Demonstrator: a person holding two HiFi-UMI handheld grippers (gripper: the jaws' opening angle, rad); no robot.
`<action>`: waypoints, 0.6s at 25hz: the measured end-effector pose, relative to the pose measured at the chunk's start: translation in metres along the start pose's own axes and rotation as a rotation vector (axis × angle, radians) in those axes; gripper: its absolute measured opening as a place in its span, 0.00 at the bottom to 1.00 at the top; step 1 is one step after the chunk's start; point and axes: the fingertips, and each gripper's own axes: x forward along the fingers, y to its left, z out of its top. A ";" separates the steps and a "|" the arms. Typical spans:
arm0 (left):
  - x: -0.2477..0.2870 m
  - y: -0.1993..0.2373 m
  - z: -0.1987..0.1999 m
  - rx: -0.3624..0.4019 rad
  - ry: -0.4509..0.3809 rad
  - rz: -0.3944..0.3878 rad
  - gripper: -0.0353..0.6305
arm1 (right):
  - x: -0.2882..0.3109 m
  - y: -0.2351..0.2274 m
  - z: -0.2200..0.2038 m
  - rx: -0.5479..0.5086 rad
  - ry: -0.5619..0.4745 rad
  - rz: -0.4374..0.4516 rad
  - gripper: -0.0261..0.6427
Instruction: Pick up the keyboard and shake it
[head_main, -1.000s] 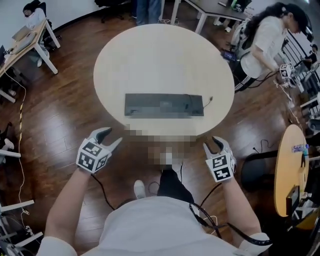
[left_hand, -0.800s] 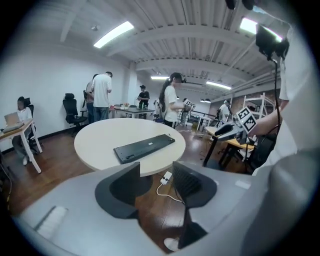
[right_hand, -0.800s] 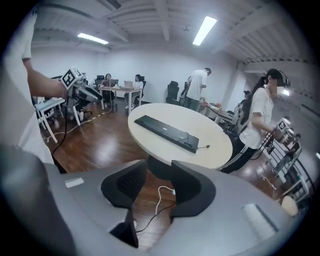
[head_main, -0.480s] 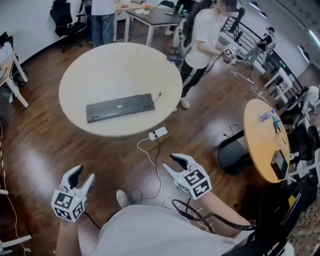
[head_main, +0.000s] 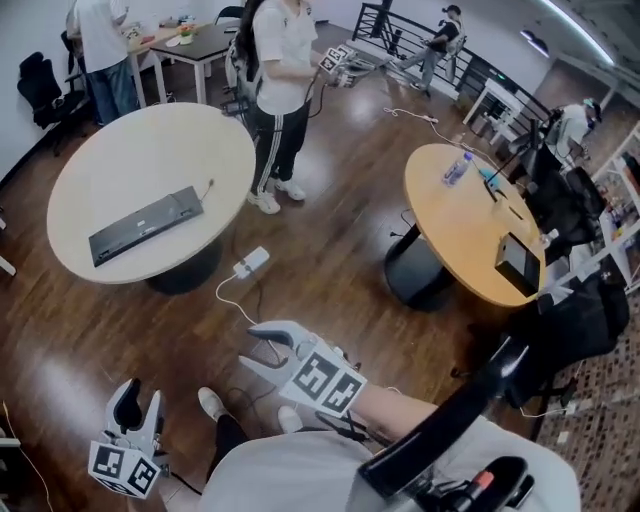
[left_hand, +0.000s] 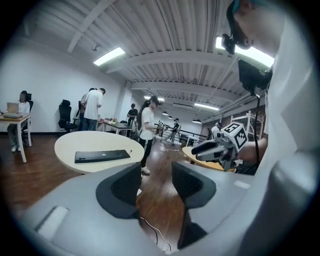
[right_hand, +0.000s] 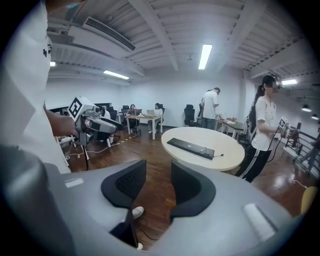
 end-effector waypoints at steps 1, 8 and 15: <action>0.000 -0.011 -0.002 0.014 0.005 -0.005 0.34 | -0.007 0.004 -0.003 0.010 -0.010 0.010 0.28; -0.016 -0.066 -0.013 0.068 0.022 -0.011 0.34 | -0.053 0.019 -0.017 0.001 -0.052 0.007 0.27; -0.014 -0.091 -0.017 0.090 0.015 -0.026 0.34 | -0.075 0.023 -0.023 -0.029 -0.061 -0.007 0.26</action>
